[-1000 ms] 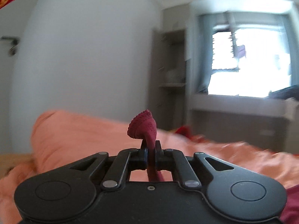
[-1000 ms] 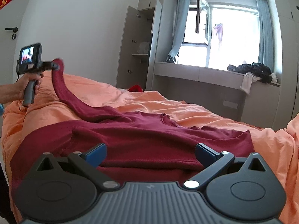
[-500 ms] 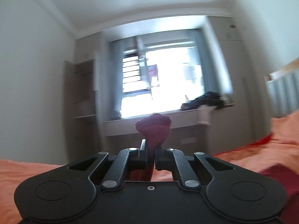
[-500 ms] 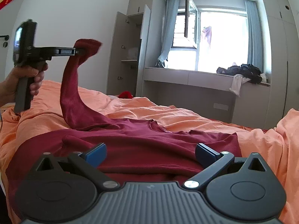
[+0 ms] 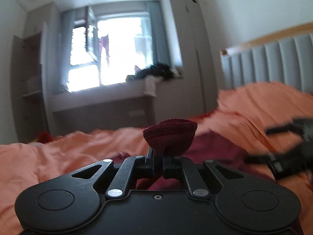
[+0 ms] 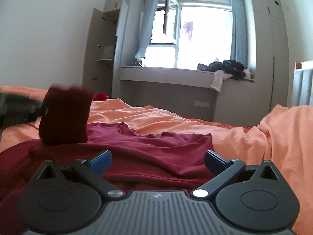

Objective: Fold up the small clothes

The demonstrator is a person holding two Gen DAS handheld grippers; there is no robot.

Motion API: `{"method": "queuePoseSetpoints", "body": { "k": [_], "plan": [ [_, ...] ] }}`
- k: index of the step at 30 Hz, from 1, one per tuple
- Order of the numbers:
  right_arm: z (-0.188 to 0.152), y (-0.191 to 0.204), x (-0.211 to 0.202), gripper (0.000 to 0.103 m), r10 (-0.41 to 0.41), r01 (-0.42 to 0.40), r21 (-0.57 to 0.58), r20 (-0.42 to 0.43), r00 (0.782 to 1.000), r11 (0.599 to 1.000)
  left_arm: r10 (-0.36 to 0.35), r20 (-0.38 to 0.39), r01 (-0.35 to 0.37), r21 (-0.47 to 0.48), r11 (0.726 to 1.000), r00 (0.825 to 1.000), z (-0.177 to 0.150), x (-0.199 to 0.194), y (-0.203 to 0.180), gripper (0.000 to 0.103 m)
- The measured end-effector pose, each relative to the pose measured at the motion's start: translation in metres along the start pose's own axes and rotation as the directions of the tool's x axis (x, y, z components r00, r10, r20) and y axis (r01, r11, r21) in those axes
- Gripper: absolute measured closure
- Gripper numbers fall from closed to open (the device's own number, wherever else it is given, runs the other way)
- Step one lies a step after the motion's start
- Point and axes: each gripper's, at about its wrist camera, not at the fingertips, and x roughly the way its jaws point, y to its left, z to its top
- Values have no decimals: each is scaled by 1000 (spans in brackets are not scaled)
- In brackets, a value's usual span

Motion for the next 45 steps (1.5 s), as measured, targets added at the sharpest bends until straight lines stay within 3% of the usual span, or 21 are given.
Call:
{"method": "queuePoseSetpoints", "body": {
  "k": [6,9,15,17,18,19,20,21,23,25,27,29,32,35,37,39,43,45],
  "plan": [
    [-1,-4,0,0,-4,4,22,-4,1000,1000,-46,-31,46,4,999,998,-22,-5,-10,96],
    [-1,-5,2,0,3,-3,31,-10,1000,1000,-92,-70,93,3,996,993,-33,-4,-12,89],
    [1,-5,4,0,-2,2,45,-8,1000,999,-192,-157,183,-71,981,969,-46,-6,-2,66],
    [1,-5,3,0,-1,1,54,-5,1000,999,-217,-158,207,-77,975,963,-48,-12,0,48],
    [1,-5,4,0,3,-2,57,-6,1000,998,-238,-162,228,-82,970,958,-48,-15,0,40],
    [1,-5,5,0,8,-7,61,-10,1000,998,-280,-172,268,-92,959,944,-47,-18,1,27],
    [1,-4,6,0,20,-18,64,-17,1000,998,-332,-178,316,-112,942,926,-48,-21,4,22],
    [1,-3,7,0,32,-30,66,-23,999,997,-376,-184,357,-131,925,908,-48,-24,7,22],
    [-1,1,9,0,59,-57,63,-35,998,996,-403,-198,377,-158,913,893,-48,-29,15,21],
    [-2,7,11,0,73,-70,52,-48,996,996,-378,-202,344,-185,921,903,-47,-33,26,17],
    [-5,14,15,0,88,-86,38,-69,994,996,-324,-199,280,-220,934,925,-44,-36,43,11],
    [-9,20,17,0,100,-99,24,-92,991,995,-235,-213,179,-250,951,948,-42,-36,67,8],
    [-12,27,18,0,114,-115,-3,-102,988,993,-81,-288,-1,-275,961,954,-37,-22,107,7],
    [-15,33,18,0,114,-119,-37,-103,988,992,101,-375,-191,-212,959,922,-34,12,146,7],
    [-16,35,19,0,118,-124,-45,-108,987,991,187,-394,-270,-168,948,900,-33,38,170,5],
    [-16,35,20,0,126,-132,-44,-115,985,990,239,-433,-327,-140,935,869,-38,66,192,5],
    [-15,33,19,0,136,-141,-38,-115,984,989,298,-543,-430,-130,894,785,-47,108,229,6],
    [-15,31,16,0,143,-147,-30,-114,983,989,302,-579,-453,-131,882,757,-53,118,238,6]
  ]
}}
